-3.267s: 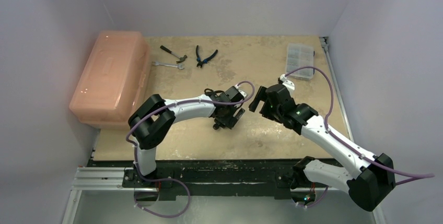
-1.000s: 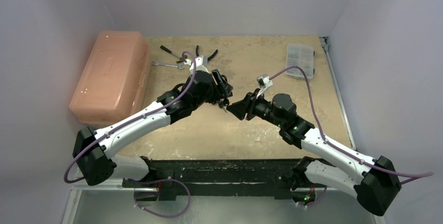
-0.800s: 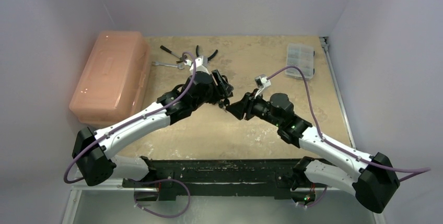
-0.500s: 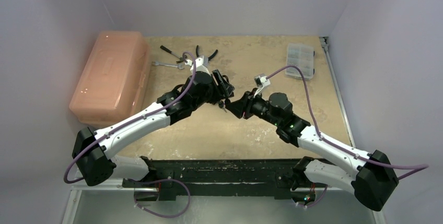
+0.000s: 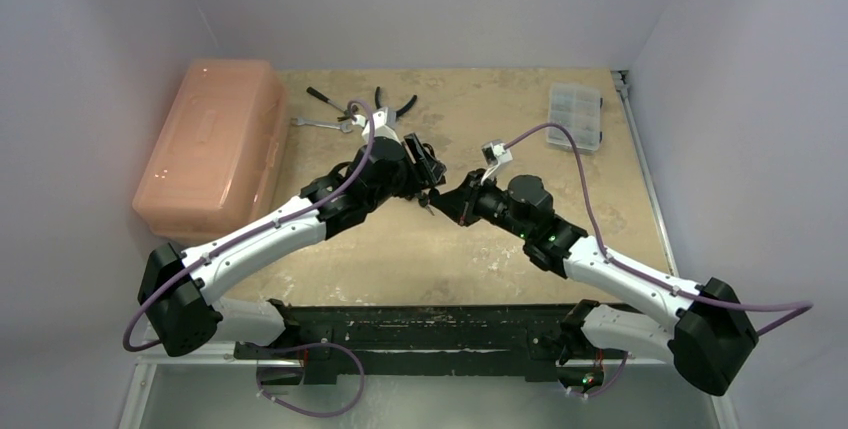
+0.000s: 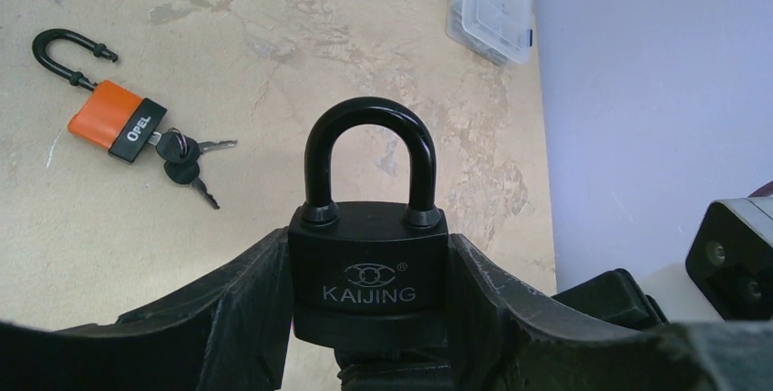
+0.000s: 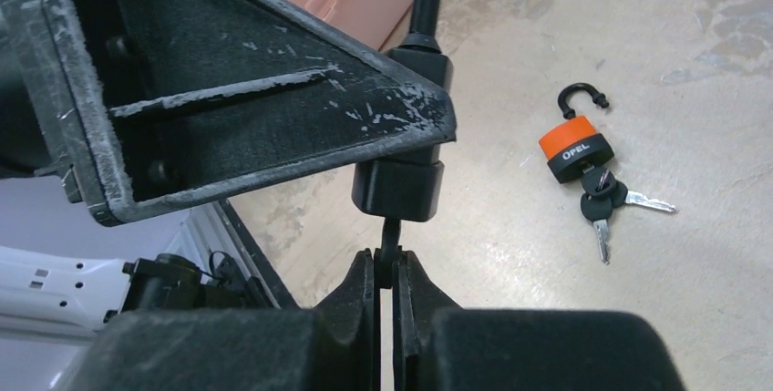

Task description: Unlock with the key

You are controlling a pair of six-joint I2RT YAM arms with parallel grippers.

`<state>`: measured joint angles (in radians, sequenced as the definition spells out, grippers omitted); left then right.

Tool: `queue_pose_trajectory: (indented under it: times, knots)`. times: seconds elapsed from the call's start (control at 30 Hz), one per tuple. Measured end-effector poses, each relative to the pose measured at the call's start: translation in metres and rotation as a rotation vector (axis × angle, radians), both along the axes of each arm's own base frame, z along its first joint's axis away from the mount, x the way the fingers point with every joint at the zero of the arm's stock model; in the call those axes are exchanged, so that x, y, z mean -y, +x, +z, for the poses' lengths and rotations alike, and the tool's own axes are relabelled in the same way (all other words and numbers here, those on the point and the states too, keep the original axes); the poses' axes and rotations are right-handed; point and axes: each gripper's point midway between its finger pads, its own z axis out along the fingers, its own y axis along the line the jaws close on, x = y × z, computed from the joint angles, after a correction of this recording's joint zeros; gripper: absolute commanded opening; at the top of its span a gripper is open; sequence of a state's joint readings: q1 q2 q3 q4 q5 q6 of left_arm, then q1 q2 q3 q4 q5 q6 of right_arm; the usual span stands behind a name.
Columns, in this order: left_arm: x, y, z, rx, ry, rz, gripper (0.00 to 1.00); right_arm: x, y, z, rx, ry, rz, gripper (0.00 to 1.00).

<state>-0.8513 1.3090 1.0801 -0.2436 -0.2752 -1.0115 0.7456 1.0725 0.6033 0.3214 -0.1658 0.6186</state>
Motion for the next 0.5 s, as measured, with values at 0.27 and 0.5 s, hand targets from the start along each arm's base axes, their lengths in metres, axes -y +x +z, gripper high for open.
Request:
queue_pose_trajectory:
  times: [0.27, 0.5]
  knots:
    - [-0.0039, -0.0004, -0.0040, 0.011, -0.019, 0.015, 0.00, -0.0012, 0.0018, -0.0049, -0.042, 0.007, -0.024, 0.00]
    - [-0.0069, -0.0028, -0.0012, 0.020, -0.049, 0.024, 0.00, -0.0030, 0.0006, -0.0021, -0.074, 0.040, -0.037, 0.00]
